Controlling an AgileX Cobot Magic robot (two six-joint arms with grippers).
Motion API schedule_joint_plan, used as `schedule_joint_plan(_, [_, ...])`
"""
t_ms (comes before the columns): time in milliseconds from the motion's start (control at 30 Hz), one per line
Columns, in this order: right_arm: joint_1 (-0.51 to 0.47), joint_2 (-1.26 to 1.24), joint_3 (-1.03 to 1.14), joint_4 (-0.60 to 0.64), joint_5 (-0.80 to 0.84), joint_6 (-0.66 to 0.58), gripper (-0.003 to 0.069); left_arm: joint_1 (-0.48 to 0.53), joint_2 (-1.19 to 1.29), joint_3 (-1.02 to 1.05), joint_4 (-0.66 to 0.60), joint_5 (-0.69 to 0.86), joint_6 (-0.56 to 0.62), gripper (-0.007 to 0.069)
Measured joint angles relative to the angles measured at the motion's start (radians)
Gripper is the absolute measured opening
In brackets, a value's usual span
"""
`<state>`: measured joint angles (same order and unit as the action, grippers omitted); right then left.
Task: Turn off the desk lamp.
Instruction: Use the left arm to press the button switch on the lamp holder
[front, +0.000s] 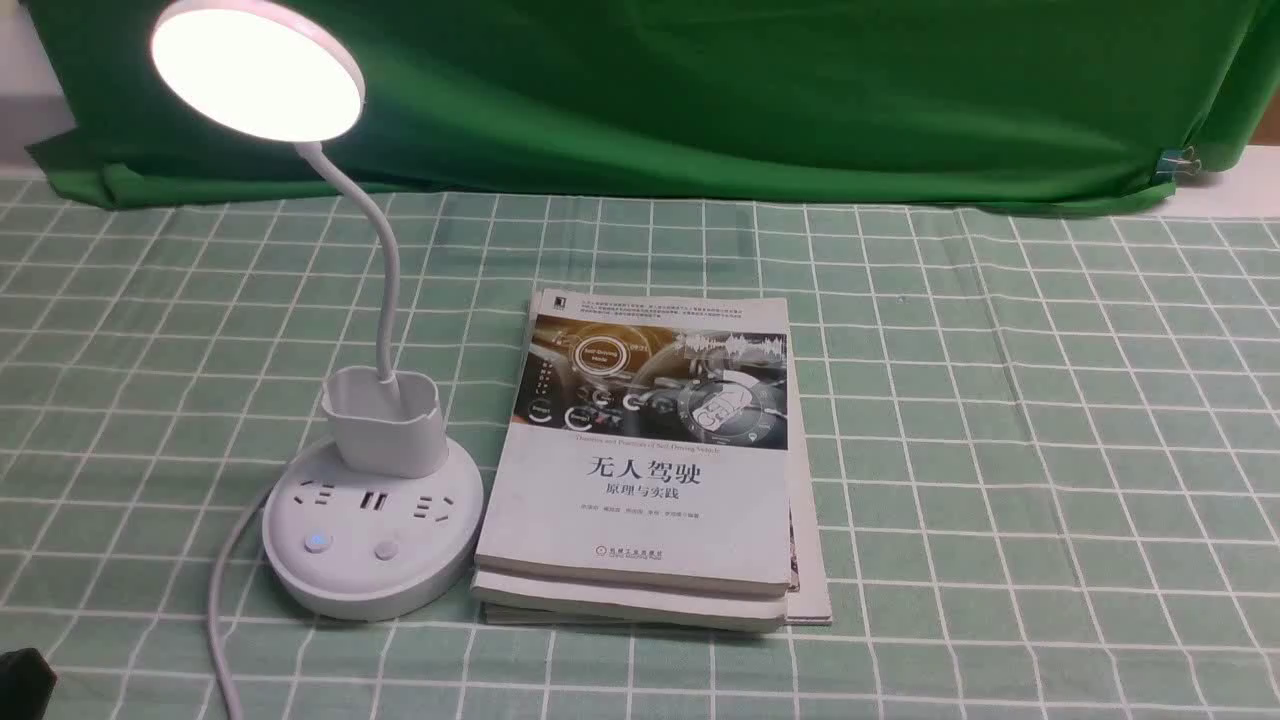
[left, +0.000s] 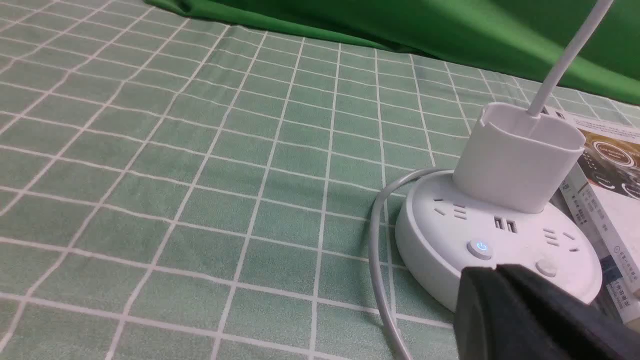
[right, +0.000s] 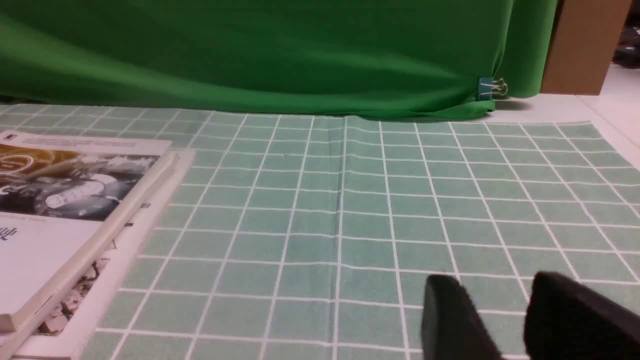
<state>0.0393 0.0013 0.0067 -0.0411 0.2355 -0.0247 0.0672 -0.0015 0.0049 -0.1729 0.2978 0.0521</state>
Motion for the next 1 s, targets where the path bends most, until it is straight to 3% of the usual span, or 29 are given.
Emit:
schedule_joint_plan(600, [0.0, 0.0, 0.0, 0.0, 0.0, 0.0, 0.0242, 0.0, 0.0, 0.0, -0.021, -0.026, -0.007, 0.0003])
schedule_joint_plan(667, [0.0, 0.0, 0.0, 0.0, 0.0, 0.0, 0.0242, 0.0, 0.0, 0.0, -0.093, -0.05, -0.026, 0.0003])
schedule_joint_plan(867, [0.0, 0.0, 0.0, 0.0, 0.0, 0.0, 0.0242, 0.0, 0.0, 0.0, -0.522, -0.183, -0.076, 0.0003])
schedule_joint_plan(1000, [0.0, 0.0, 0.0, 0.0, 0.0, 0.0, 0.0242, 0.0, 0.0, 0.0, -0.595, -0.247, -0.061, 0.0003])
